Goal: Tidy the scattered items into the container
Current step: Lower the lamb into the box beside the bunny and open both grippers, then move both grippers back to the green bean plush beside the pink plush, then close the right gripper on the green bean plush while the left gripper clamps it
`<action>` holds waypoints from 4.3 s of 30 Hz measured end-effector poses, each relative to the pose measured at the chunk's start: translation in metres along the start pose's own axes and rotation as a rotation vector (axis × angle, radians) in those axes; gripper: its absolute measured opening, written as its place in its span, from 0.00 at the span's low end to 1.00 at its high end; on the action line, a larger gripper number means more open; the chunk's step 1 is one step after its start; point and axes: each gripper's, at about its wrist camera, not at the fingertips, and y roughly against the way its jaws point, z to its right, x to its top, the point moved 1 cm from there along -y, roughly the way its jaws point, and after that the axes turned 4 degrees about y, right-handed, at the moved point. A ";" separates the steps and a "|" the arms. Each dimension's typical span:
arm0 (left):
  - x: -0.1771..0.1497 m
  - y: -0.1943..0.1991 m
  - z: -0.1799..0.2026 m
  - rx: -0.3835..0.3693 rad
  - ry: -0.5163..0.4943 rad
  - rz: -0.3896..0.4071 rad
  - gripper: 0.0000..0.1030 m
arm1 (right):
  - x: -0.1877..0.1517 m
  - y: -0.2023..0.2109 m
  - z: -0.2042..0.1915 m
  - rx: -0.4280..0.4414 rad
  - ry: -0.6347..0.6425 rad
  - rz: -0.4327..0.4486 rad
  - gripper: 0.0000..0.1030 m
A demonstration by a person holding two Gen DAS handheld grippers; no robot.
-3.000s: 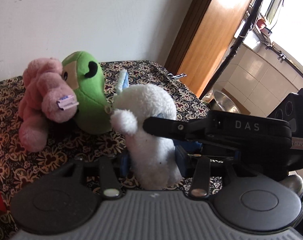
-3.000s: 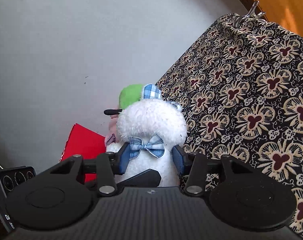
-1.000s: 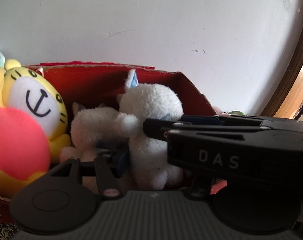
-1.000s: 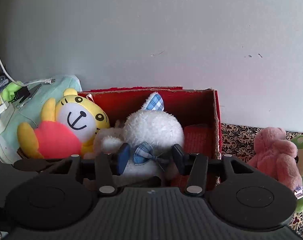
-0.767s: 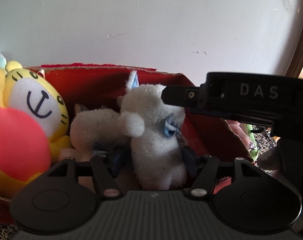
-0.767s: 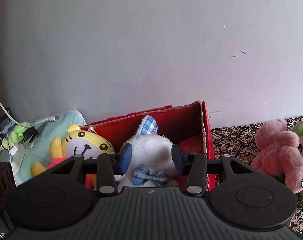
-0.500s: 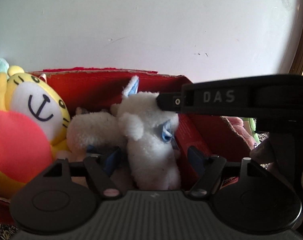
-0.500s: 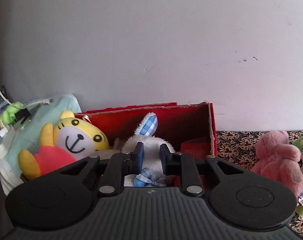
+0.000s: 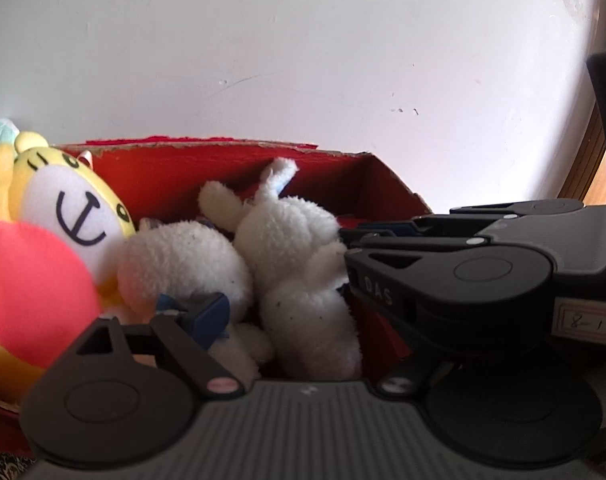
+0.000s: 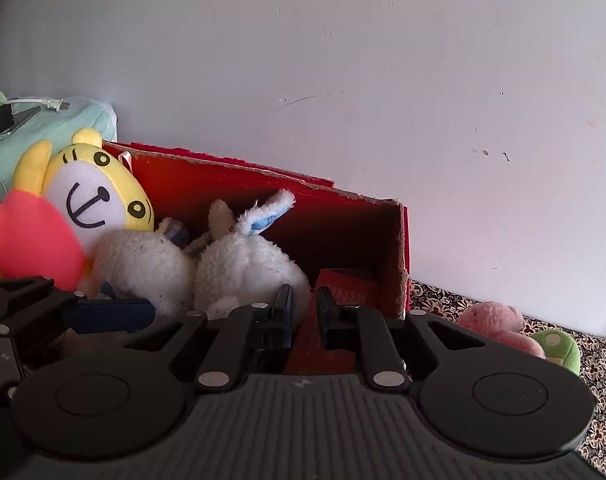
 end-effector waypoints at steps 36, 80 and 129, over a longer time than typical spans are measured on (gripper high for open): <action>0.011 -0.007 -0.003 -0.008 0.004 -0.075 0.98 | -0.031 0.032 0.037 0.349 -0.342 0.292 0.34; 0.028 0.054 0.043 0.003 -0.065 0.167 0.97 | -0.197 0.117 0.172 0.145 -0.909 0.329 0.46; -0.034 -0.131 0.173 -0.376 -0.034 -0.189 0.72 | -0.232 0.030 0.249 0.351 -0.997 0.227 0.36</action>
